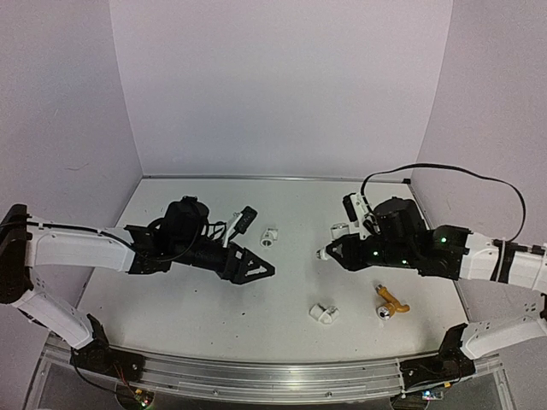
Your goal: Install the water faucets
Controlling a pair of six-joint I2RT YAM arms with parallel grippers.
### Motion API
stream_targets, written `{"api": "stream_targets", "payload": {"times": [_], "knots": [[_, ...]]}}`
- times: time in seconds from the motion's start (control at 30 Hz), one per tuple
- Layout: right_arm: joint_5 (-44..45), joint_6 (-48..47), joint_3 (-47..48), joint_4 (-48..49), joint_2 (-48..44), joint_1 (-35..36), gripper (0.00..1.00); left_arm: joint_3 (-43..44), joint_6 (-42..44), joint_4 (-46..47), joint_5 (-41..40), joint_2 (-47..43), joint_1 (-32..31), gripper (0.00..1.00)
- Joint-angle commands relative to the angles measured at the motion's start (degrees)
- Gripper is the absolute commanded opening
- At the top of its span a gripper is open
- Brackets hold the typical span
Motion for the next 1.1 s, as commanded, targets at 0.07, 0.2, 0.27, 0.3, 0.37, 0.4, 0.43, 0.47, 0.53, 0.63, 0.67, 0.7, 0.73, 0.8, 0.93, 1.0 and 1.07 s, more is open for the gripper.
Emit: {"api": "stream_targets", "payload": {"times": [0.07,0.2,0.27,0.3,0.37,0.4,0.43,0.47,0.53,0.63,0.67,0.7,0.73,0.8,0.93,1.0,1.07], "knots": [[15.3,-2.0,-2.9,-4.7,-10.9,0.0,0.00,9.4,-3.2,-2.1,-1.5,11.6,-2.3,0.79],[17.9,-2.7,-4.6,-5.6,-15.9,0.1,0.00,12.0,0.4,-2.1,-6.2,15.1,-6.1,0.80],[19.2,-3.0,-5.3,-6.1,-18.9,0.1,0.00,13.5,4.3,-2.1,-12.6,17.0,-9.2,0.80],[19.7,-3.1,-5.5,-6.5,-20.2,0.1,0.00,14.4,6.3,-2.2,-15.8,17.8,-10.8,0.82],[20.3,-3.2,-5.7,-7.5,-22.6,0.0,0.00,16.4,9.9,-2.2,-22.9,19.4,-14.3,0.84],[20.7,-3.3,-5.7,-8.1,-23.8,0.1,0.00,17.6,13.4,-2.2,-28.7,20.8,-16.2,0.85],[21.0,-3.2,-5.8,-8.6,-25.1,0.1,0.00,18.7,16.4,-2.2,-32.6,22.0,-17.9,0.86],[21.3,-3.3,-5.8,-8.8,-26.3,0.1,0.00,19.9,17.9,-2.1,-34.9,22.9,-19.0,0.87],[21.8,-3.3,-6.0,-9.8,-29.1,0.1,0.00,23.7,23.2,-2.5,-39.6,26.6,-21.9,0.87],[22.7,-3.3,-6.5,-11.0,-32.3,0.1,0.00,28.7,25.8,-4.1,-39.5,31.2,-23.7,0.88],[22.8,-3.3,-6.5,-11.4,-33.2,0.1,0.00,30.8,25.8,-5.4,-39.1,32.9,-23.8,0.88],[23.1,-3.2,-6.4,-12.0,-34.3,0.1,0.00,33.0,25.8,-6.9,-38.8,35.3,-24.0,0.87],[23.2,-3.1,-6.4,-12.4,-34.8,0.1,0.00,34.6,26.5,-8.9,-38.9,36.5,-24.1,0.87],[23.4,-2.9,-6.2,-13.4,-36.9,0.1,0.00,40.5,27.9,-14.0,-40.0,41.1,-24.5,0.86],[23.1,-2.5,-6.2,-14.5,-39.4,0.1,0.00,49.6,28.7,-20.8,-42.4,48.1,-25.0,0.85],[22.9,-2.1,-6.3,-15.0,-40.2,0.1,0.00,52.2,28.8,-22.9,-43.6,50.4,-25.0,0.83],[22.6,-1.8,-6.5,-15.3,-40.5,0.1,0.00,53.6,28.9,-24.4,-44.8,51.9,-24.9,0.82]]}}
